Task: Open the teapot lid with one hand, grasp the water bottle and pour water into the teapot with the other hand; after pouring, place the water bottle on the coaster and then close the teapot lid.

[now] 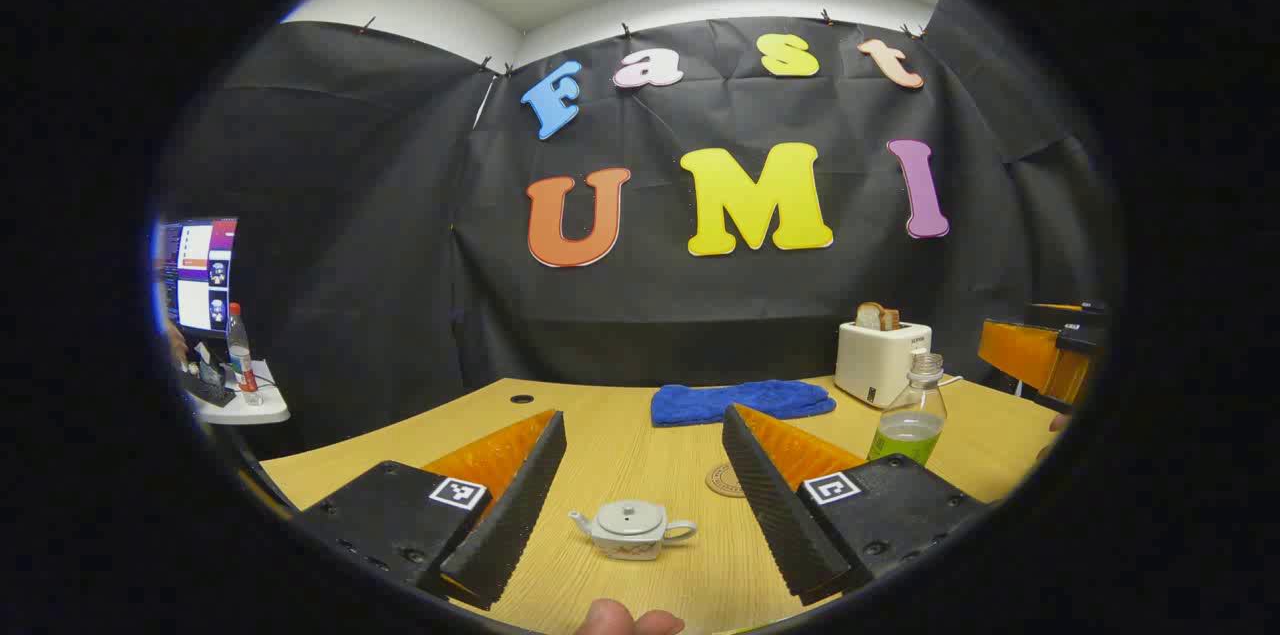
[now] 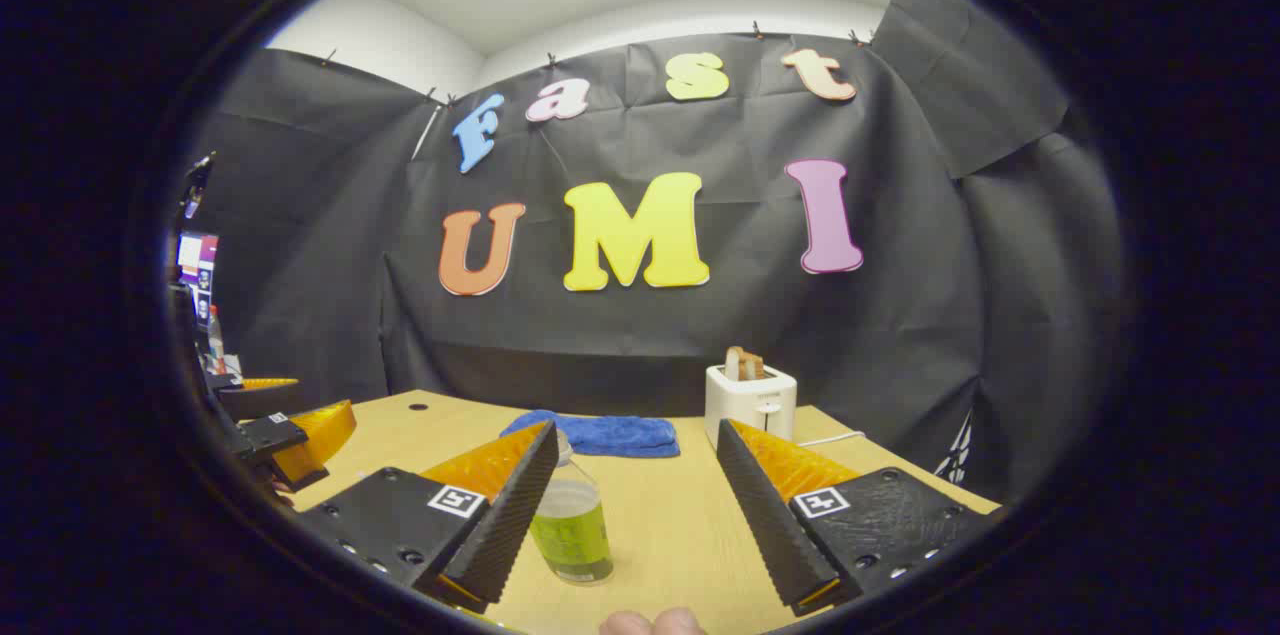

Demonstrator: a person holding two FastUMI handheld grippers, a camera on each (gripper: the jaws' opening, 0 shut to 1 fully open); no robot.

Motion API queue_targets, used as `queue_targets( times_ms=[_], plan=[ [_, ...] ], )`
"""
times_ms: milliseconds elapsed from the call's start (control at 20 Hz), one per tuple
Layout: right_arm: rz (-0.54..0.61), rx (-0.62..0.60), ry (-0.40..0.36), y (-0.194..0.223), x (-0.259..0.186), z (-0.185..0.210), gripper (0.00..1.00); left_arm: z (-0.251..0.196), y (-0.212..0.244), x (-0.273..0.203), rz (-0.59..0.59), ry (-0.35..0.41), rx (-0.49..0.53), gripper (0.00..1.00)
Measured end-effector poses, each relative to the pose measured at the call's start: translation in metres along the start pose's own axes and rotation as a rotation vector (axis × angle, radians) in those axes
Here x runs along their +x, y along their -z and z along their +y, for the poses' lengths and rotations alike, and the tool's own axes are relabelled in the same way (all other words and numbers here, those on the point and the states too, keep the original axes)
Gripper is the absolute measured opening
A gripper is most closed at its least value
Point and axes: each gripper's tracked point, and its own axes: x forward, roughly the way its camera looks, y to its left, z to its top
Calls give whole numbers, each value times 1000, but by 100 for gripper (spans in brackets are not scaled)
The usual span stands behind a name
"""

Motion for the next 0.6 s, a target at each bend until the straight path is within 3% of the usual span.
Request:
queue_targets(
  times_ms=[300, 600],
  plan=[
    [25, 1, 5, 16, -17, 8, 96, -2, 22, -21, 33, 15, -8, 99],
    [31, -3, 14, 26, -25, -3, 95, -3, 15, -31, 1, 9, -6, 99]
  ],
)
